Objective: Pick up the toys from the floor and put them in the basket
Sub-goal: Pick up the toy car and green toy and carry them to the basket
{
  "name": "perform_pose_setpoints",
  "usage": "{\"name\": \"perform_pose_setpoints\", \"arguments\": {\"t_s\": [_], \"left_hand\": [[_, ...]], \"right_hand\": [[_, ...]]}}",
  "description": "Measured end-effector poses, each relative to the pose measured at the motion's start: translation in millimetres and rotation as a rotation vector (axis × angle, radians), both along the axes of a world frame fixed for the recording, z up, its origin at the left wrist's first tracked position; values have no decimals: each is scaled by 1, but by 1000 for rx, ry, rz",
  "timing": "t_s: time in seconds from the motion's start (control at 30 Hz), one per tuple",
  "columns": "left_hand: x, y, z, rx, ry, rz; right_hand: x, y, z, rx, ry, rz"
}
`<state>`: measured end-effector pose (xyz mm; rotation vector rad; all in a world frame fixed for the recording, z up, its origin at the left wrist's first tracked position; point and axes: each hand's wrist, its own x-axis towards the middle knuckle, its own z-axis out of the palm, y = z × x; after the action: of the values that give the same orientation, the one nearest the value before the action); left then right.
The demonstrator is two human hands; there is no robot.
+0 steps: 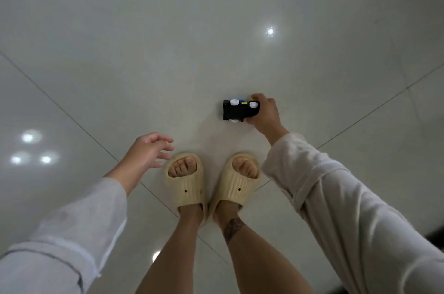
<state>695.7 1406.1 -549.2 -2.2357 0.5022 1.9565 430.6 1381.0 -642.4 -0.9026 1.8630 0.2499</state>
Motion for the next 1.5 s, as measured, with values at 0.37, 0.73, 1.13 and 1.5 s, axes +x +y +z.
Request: {"name": "perform_pose_setpoints", "arguments": {"t_s": [0.37, 0.73, 1.13, 1.5], "left_hand": [[14, 2, 123, -48, -49, -196], [-28, 2, 383, -227, 42, -190], [26, 117, 537, -212, -92, 96], [38, 203, 535, -200, -59, 797]], "right_hand": [[8, 40, 181, 209, -43, -36], [-15, 77, 467, 141, -180, -134], [-81, 138, 602, 139, -69, -87], [-69, 102, 601, 137, -35, 62]]}}
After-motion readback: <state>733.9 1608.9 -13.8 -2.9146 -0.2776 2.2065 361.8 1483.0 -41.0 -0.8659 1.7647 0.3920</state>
